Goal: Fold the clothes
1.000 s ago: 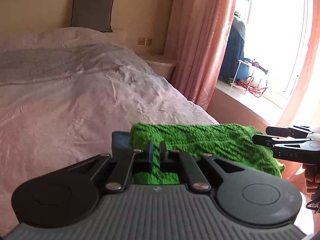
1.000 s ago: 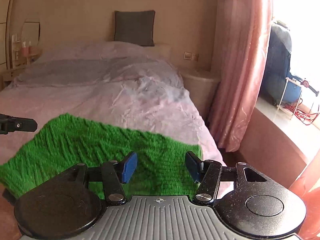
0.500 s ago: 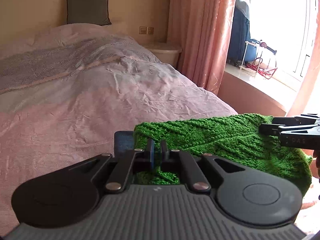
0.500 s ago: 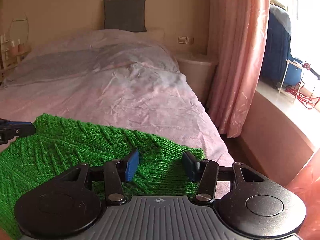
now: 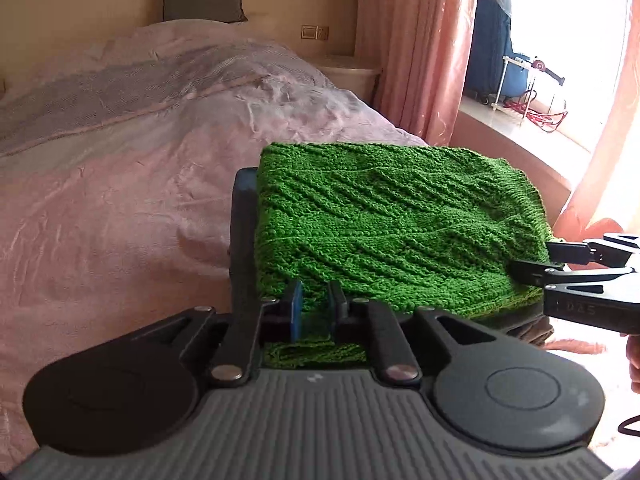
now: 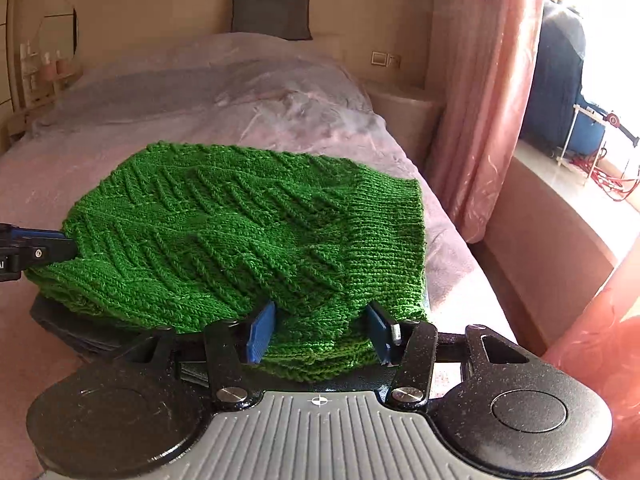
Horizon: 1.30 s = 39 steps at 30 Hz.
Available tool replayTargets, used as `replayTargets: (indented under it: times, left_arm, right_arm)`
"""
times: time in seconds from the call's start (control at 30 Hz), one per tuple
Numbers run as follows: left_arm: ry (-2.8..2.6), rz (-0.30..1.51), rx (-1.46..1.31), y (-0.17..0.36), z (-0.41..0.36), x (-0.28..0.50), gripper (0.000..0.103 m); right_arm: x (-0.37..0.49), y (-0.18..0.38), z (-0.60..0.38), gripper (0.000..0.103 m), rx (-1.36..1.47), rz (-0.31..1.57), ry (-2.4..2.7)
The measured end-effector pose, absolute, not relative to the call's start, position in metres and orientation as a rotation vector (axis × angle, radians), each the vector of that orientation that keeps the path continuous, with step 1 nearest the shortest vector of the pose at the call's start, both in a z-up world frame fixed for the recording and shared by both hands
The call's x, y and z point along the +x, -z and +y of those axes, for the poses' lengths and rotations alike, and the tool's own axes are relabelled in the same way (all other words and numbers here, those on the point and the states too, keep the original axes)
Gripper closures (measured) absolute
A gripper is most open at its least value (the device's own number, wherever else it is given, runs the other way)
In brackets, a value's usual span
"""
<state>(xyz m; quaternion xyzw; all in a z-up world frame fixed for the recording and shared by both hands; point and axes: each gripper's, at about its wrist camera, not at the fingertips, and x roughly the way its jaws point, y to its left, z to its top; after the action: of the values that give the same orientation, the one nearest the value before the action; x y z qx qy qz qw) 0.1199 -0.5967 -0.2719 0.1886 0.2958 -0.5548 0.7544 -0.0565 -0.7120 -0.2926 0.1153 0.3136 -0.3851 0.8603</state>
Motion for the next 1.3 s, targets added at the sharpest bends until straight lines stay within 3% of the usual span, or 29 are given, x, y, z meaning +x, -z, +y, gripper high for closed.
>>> replayTargets:
  times: [0.13,0.2,0.23,0.3,0.6,0.77,0.97,1.1,1.3]
  left_arm:
    - [1.156,0.682,0.423,0.245,-0.590,0.110,0.084]
    - [1.135,0.691,0.428,0.235,-0.582,0.103,0.076]
    - [1.125,0.700,0.439,0.232,-0.577,0.099,0.075]
    - [1.104,0.719,0.464,0.226,-0.569,0.091,0.075]
    - [1.015,0.787,0.534,0.209,-0.532,0.067,0.064]
    - [0.978,0.799,0.558,0.203,-0.514,0.059,0.052]
    - [0.945,0.833,0.561,0.193,-0.491,0.053,0.049]
    - [0.939,0.828,0.567,0.177,-0.474,0.045,0.041]
    - [0.933,0.870,0.538,0.154,-0.451,0.042,0.040]
  right_arm:
    - [-0.066,0.271,-0.708,0.051,0.308,0.665,0.805]
    - [-0.074,0.262,-0.700,0.048,0.362,0.664,0.804]
    - [-0.078,0.258,-0.696,0.033,0.388,0.664,0.805]
    - [-0.086,0.252,-0.684,0.016,0.434,0.655,0.809]
    - [-0.112,0.230,-0.642,0.016,0.581,0.648,0.812]
    - [-0.122,0.216,-0.622,0.001,0.600,0.642,0.836]
    - [-0.125,0.199,-0.601,0.001,0.602,0.700,0.835]
    - [-0.124,0.182,-0.586,0.001,0.569,0.760,0.849]
    - [-0.122,0.156,-0.566,0.001,0.529,0.806,0.855]
